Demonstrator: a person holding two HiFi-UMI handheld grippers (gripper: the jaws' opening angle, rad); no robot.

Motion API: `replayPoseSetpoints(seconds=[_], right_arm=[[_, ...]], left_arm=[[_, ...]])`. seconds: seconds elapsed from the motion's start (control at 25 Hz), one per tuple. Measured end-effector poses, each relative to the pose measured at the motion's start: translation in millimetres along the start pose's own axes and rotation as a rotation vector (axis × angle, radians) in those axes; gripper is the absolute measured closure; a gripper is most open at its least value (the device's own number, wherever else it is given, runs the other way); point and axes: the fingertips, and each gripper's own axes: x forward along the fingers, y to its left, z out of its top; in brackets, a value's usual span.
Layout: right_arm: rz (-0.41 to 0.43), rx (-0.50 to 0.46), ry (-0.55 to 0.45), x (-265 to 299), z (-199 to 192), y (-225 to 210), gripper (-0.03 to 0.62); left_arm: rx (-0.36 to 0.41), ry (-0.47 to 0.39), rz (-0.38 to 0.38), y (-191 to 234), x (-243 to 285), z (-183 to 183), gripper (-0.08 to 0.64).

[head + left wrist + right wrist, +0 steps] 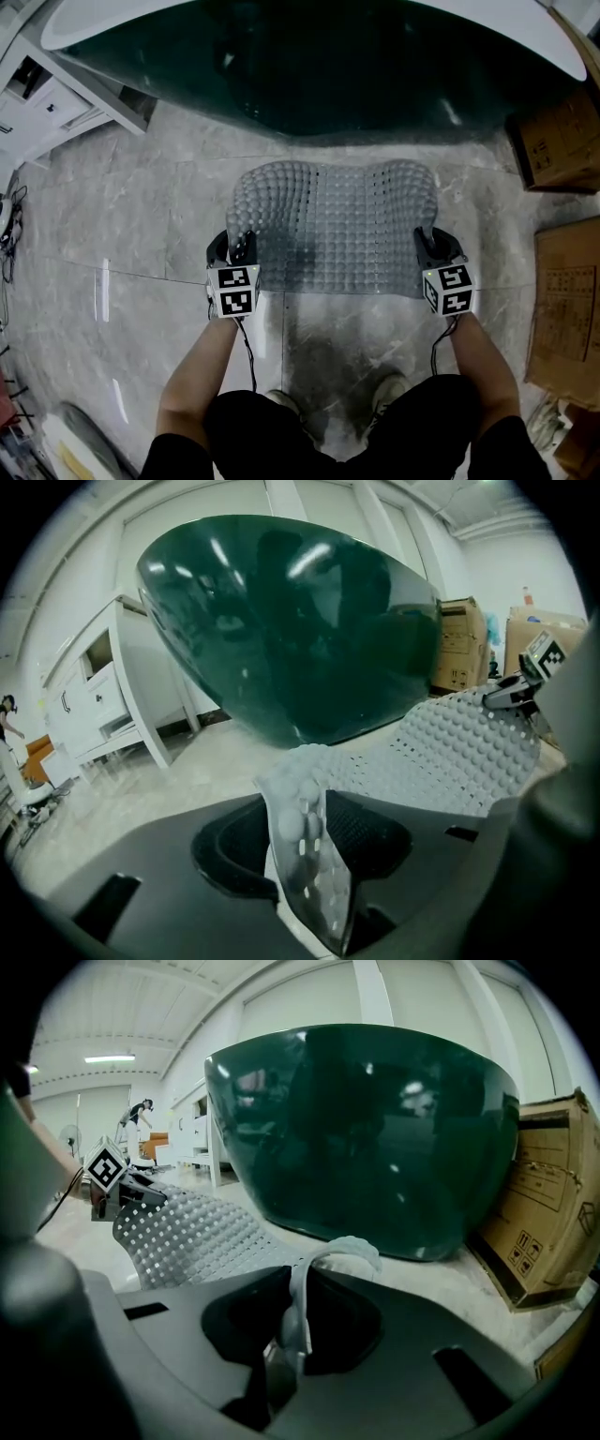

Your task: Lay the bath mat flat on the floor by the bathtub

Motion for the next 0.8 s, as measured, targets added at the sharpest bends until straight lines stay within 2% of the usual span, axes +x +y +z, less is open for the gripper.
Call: replayPoseSetpoints(seconds=[0.16, 0.24, 0.36, 0.44, 0.6, 0.8], right_arm=[[0.003, 0.011, -0.005, 0.3, -1.2, 3.1, 0.544], [0.005, 0.012, -0.011, -0.6, -0.8, 4.3, 0.545], [0.006, 0.012, -0.018, -2.2, 0.1, 4.3, 0.545], [0.005, 0.014, -0.024, -3.4, 0.0, 3.1, 0.545], [0.003, 0.025, -0.030, -5.2, -0.8, 1.4, 0.545], [0.005, 0.022, -0.028, -5.9, -1.8, -0.4, 0.545]], left_arm=[[0.000, -0.041, 0.105, 23.1, -11.0, 1.8, 0.345], [0.004, -0.072, 0.115, 24.8, -16.1, 8.4, 0.347], [0.007, -0.110, 0.077, 12.3, -20.4, 18.2, 0.349], [0.007, -0.134, 0.032, -0.5, -22.4, 24.5, 0.378], [0.022, -0.156, -0.044, -21.0, -25.4, 33.3, 0.515], [-0.003, -0.186, -0.126, -39.1, -30.3, 42.3, 0.538]])
